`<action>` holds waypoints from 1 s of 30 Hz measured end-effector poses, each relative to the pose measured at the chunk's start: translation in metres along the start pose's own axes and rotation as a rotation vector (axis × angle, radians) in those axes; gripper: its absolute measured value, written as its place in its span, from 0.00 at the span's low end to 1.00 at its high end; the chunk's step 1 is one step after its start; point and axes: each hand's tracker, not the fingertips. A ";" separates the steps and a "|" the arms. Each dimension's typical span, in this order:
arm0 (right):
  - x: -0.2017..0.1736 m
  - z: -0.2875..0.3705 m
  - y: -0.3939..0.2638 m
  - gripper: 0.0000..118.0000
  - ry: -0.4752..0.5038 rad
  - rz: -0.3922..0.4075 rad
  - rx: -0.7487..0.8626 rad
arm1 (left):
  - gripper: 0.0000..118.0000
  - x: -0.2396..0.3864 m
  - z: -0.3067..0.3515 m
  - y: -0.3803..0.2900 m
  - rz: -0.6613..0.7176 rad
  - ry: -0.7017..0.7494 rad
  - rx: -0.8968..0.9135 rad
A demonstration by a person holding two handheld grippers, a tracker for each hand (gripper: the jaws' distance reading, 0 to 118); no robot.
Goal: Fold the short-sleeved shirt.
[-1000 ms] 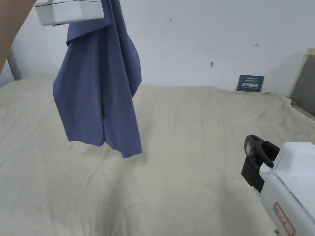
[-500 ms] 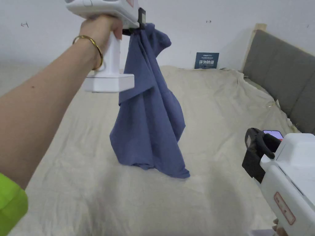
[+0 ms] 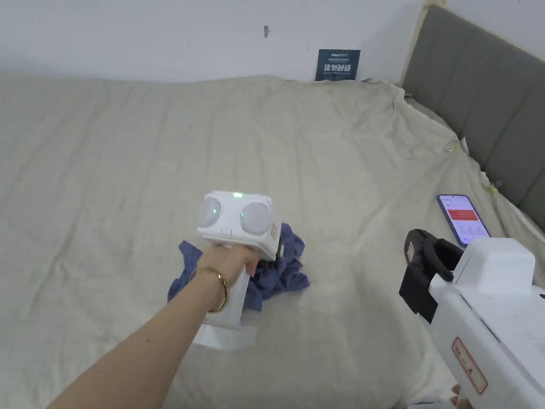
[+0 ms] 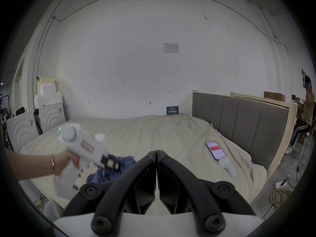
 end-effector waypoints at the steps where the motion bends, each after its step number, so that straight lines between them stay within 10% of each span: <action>1: 0.000 -0.002 -0.001 0.00 0.002 -0.003 -0.006 | 0.01 -0.004 -0.012 -0.003 -0.012 0.009 -0.019; 11: -0.010 -0.007 0.009 0.00 0.024 0.003 0.011 | 1.00 -0.031 0.051 0.032 0.130 -0.131 0.175; 30: -0.047 -0.040 0.043 0.00 0.112 0.043 0.108 | 1.00 -0.091 0.212 -0.062 0.116 0.415 0.895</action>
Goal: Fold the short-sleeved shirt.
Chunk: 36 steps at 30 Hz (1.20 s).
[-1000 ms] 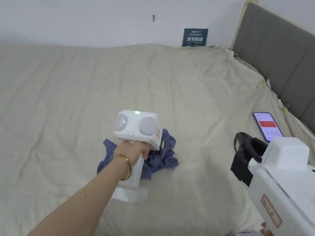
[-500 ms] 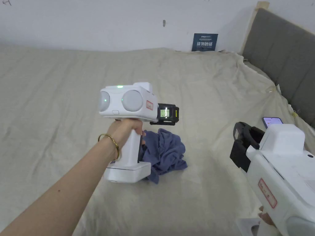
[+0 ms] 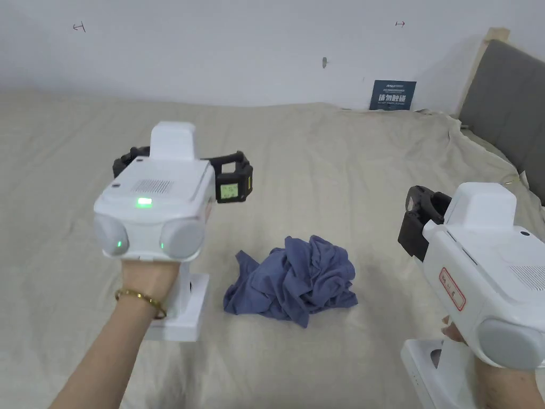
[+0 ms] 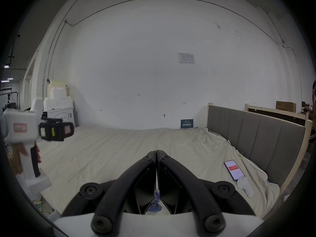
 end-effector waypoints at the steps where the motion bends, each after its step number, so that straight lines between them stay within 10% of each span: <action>1: -0.001 0.001 -0.001 0.00 0.005 0.000 -0.002 | 0.99 -0.001 0.007 -0.008 -0.007 0.003 0.005; 4: -0.005 0.003 -0.006 0.00 0.015 0.003 -0.010 | 0.91 -0.004 0.019 -0.031 -0.047 0.014 0.014; 14: -0.011 0.011 -0.027 0.00 0.027 -0.002 -0.048 | 0.00 0.001 0.038 -0.065 -0.026 0.009 -0.007; 36: -0.003 -0.034 -0.016 0.04 0.039 0.031 -0.252 | 0.00 0.001 0.049 -0.073 0.014 0.015 -0.039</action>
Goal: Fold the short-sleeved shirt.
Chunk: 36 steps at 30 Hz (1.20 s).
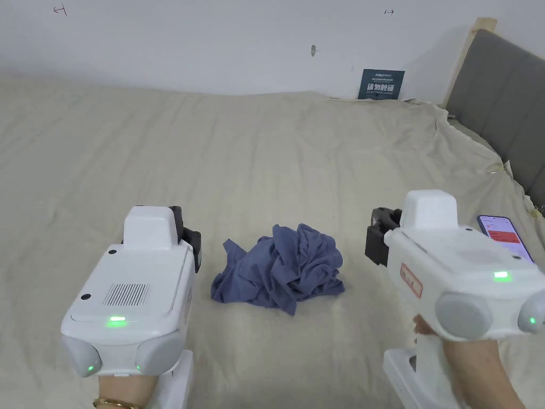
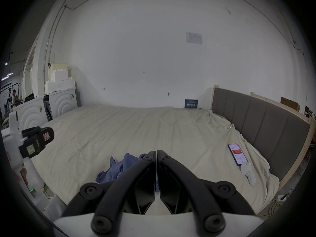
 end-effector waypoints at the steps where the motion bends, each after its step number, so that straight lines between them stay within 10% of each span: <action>1: 0.003 -0.008 0.006 0.13 0.006 -0.003 -0.047 | 0.00 0.000 0.000 0.000 0.000 0.000 0.000; 5: 0.019 -0.053 0.027 0.77 0.048 -0.011 -0.170 | 0.00 -0.002 -0.002 0.001 0.003 -0.007 -0.007; 10: 0.030 -0.117 0.040 0.93 0.057 0.000 -0.341 | 0.00 -0.005 -0.008 -0.001 0.011 -0.013 -0.025; 20: 0.022 -0.228 0.002 0.93 0.034 -0.072 -0.670 | 0.00 -0.008 -0.027 -0.011 0.020 -0.016 -0.062; 25: 0.012 -0.252 -0.022 0.81 -0.028 -0.058 -0.701 | 0.00 -0.009 -0.038 -0.016 0.017 -0.017 -0.089; 32: 0.008 -0.256 -0.039 0.05 -0.034 -0.073 -0.731 | 0.00 -0.007 -0.048 -0.024 0.008 -0.023 -0.124; 36: 0.011 -0.254 -0.045 0.04 -0.052 -0.026 -0.755 | 0.00 -0.004 -0.051 -0.027 0.014 -0.034 -0.143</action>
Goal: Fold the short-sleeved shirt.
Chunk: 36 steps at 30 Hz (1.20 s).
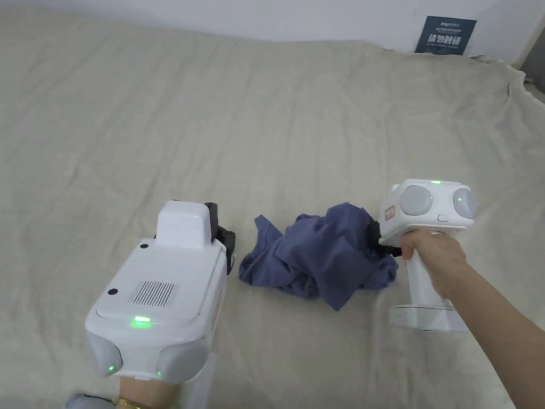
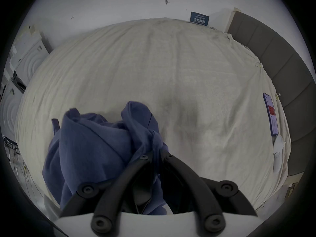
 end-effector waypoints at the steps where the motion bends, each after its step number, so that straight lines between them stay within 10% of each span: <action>1: 0.005 0.001 -0.001 0.04 0.019 -0.024 0.006 | 0.00 0.001 0.000 0.000 0.002 -0.002 -0.003; 4: 0.013 0.011 -0.004 0.04 0.079 -0.091 0.044 | 0.00 0.001 -0.003 0.002 0.042 -0.028 -0.012; 6: 0.018 0.020 -0.003 0.04 0.079 -0.084 0.061 | 0.27 -0.002 -0.007 0.007 0.096 -0.068 -0.048; 9: 0.023 0.036 -0.005 0.04 0.090 -0.079 0.095 | 0.96 -0.013 -0.021 0.017 0.169 -0.142 -0.132; 10: 0.025 0.040 -0.004 0.04 0.090 -0.081 0.104 | 1.00 -0.016 -0.027 0.020 0.183 -0.163 -0.155; 25: 0.044 0.074 -0.021 0.04 0.128 -0.111 0.190 | 0.98 -0.017 -0.140 0.004 0.044 -0.104 -0.769; 28: 0.046 0.071 -0.023 0.04 0.125 -0.106 0.185 | 0.86 -0.002 -0.152 -0.015 -0.016 -0.097 -0.822; 36: 0.054 0.060 -0.029 0.04 0.115 -0.124 0.169 | 0.04 0.032 -0.151 -0.039 -0.045 -0.199 -0.829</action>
